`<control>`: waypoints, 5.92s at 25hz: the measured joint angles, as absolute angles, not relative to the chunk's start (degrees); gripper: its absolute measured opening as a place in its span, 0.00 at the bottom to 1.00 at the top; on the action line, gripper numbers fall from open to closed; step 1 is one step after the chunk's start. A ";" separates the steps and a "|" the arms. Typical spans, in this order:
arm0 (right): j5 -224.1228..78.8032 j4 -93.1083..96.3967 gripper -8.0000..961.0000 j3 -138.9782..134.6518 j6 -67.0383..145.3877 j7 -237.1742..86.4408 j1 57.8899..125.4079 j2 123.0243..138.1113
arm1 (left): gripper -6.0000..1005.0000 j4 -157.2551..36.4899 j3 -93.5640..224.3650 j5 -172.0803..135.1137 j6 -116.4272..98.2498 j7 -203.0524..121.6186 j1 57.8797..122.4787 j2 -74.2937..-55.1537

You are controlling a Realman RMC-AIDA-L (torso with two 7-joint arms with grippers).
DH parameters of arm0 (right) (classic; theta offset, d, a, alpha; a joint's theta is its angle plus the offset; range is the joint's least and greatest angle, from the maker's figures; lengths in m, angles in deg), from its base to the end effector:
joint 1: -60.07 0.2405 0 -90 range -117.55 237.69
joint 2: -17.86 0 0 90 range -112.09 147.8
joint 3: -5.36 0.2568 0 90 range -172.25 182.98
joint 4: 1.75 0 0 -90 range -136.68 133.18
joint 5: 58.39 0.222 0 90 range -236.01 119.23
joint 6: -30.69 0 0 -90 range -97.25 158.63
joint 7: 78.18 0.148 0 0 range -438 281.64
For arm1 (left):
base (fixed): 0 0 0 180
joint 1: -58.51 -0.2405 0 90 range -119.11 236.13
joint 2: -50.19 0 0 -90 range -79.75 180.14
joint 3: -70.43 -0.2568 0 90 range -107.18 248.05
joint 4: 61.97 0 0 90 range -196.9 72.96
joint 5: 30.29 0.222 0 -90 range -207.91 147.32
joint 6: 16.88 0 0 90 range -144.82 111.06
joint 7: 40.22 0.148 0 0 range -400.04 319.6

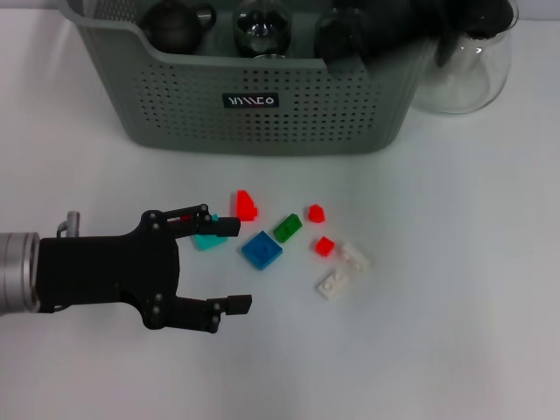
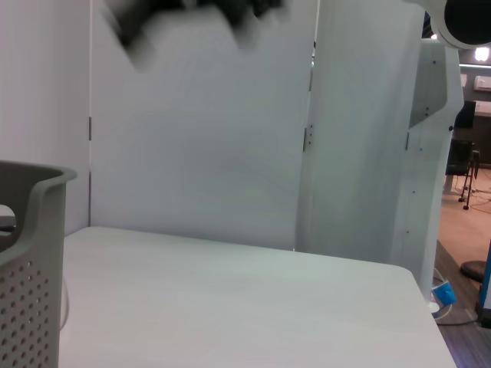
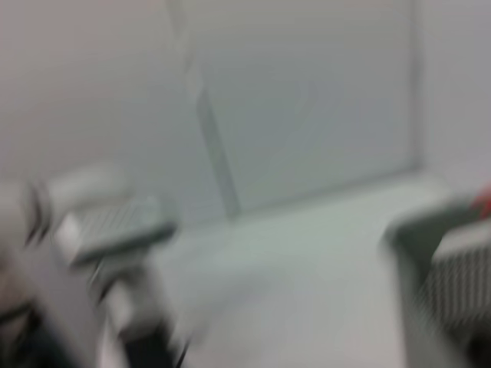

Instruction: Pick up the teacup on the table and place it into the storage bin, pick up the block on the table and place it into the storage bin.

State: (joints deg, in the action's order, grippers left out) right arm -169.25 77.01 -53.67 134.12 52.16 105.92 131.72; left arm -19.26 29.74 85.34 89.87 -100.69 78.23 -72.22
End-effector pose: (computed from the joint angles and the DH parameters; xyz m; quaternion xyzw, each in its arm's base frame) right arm 0.0549 0.3702 0.0779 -0.9836 0.1340 0.1191 0.0205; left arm -0.2796 0.2562 -0.0113 -0.9541 -0.0767 -0.2832 0.0605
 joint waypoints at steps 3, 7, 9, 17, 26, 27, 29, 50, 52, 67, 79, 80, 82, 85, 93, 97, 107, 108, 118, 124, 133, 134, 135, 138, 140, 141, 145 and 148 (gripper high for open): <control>-177.00 77.15 0.79 -54.38 142.12 52.20 105.12 131.89 | 0.88 -19.26 29.74 85.43 89.81 -100.69 78.31 -72.12; -188.50 76.63 0.78 -58.40 144.05 52.76 104.37 132.76 | 0.88 -19.26 29.74 85.46 89.76 -100.69 78.51 -71.89; -193.17 75.63 0.77 -60.64 144.04 52.73 104.34 133.36 | 0.88 -19.26 29.74 85.46 89.73 -100.69 78.59 -71.86; -206.06 68.08 0.74 -64.83 140.92 43.60 108.23 137.83 | 0.88 -20.32 30.25 84.99 86.89 -102.03 78.58 -72.29; -206.09 60.15 0.73 -76.74 128.32 34.14 110.37 138.12 | 0.88 -22.85 34.18 84.94 84.54 -102.54 78.72 -72.70; -206.09 60.12 0.73 -78.36 127.67 33.01 110.52 138.13 | 0.88 -22.87 34.68 84.93 84.54 -102.66 78.72 -72.77; -206.10 60.07 0.73 -80.33 127.29 31.08 111.02 138.14 | 0.88 -23.01 36.47 84.93 84.53 -103.03 78.72 -72.98; -204.55 56.72 0.73 -99.23 116.05 18.81 114.35 138.79 | 0.88 -25.46 38.83 83.99 81.60 -103.10 78.31 -73.95; -203.50 55.52 0.73 -99.26 114.82 17.87 114.76 138.79 | 0.88 -25.92 39.17 83.87 81.57 -103.11 78.28 -73.95; -199.82 49.29 0.73 -99.40 111.34 15.26 117.17 138.87 | 0.88 -26.51 40.17 83.61 81.30 -103.15 78.45 -73.59; -197.35 44.77 0.73 -100.08 108.41 14.10 118.61 138.97 | 0.88 -26.64 40.20 83.61 80.76 -103.66 78.18 -73.60; -197.26 44.52 0.73 -100.31 108.04 14.10 118.64 138.97 | 0.88 -26.64 40.20 83.61 80.76 -103.67 78.16 -73.58; -197.00 44.30 0.73 -100.69 107.57 14.10 118.64 138.97 | 0.88 -26.65 40.20 83.61 80.76 -103.68 78.11 -73.56; -196.41 43.67 0.73 -100.89 107.33 14.07 118.76 138.97 | 0.88 -26.65 40.20 83.61 80.76 -103.68 78.11 -73.56; -195.60 42.67 0.71 -100.90 106.89 14.26 119.14 139.04 | 0.88 -26.64 40.20 83.63 80.76 -104.15 78.11 -73.52; -195.71 42.64 0.65 -100.89 106.92 14.89 119.21 138.91 | 0.88 -26.65 40.20 83.66 80.77 -104.34 78.05 -73.46; -196.53 46.83 0.46 -92.65 113.85 17.74 119.21 137.82 | 0.88 -26.39 40.20 83.71 81.26 -104.45 77.84 -73.33; -196.95 48.04 0.46 -89.99 115.89 18.09 119.14 137.65 | 0.88 -26.34 40.20 83.78 81.33 -104.45 77.84 -73.31; -197.25 69.07 0.46 -57.58 140.48 31.10 122.00 137.18 | 0.88 -25.16 39.76 85.29 83.38 -104.07 77.54 -72.94; -189.12 69.93 0.46 -44.71 136.97 45.86 128.50 133.82 | 0.88 -24.67 39.61 87.05 83.51 -104.03 78.12 -72.46; -204.17 52.05 0.46 -53.11 113.05 52.48 133.95 133.34 | 0.88 -24.64 39.65 87.14 84.04 -104.02 78.20 -72.32; -208.68 46.81 0.46 -54.58 108.80 52.52 135.48 134.57 | 0.88 -24.66 39.65 87.14 84.04 -104.02 78.20 -72.33; -208.68 46.81 0.46 -54.58 108.80 52.52 135.48 134.57 | 0.88 -24.69 39.67 87.14 84.01 -104.02 78.20 -72.33; -213.95 40.45 0.46 -55.95 103.07 52.53 137.36 136.39 | 0.88 -24.82 39.77 87.14 83.87 -104.01 78.19 -72.33; -216.19 37.09 0.46 -56.89 99.58 52.54 138.25 137.30 | 0.88 -24.84 39.83 87.13 83.83 -104.00 78.20 -72.33; -216.69 35.58 0.47 -57.51 98.19 52.55 138.59 137.60 | 0.88 -24.85 39.84 87.13 83.83 -103.99 78.20 -72.33; -216.81 31.13 0.50 -59.36 94.05 52.63 139.09 137.97 | 0.88 -24.87 39.82 87.13 83.80 -103.98 78.20 -72.37; -216.74 29.64 0.52 -59.84 92.61 52.64 139.05 138.02 | 0.88 -24.89 39.91 87.12 83.82 -103.96 78.19 -72.40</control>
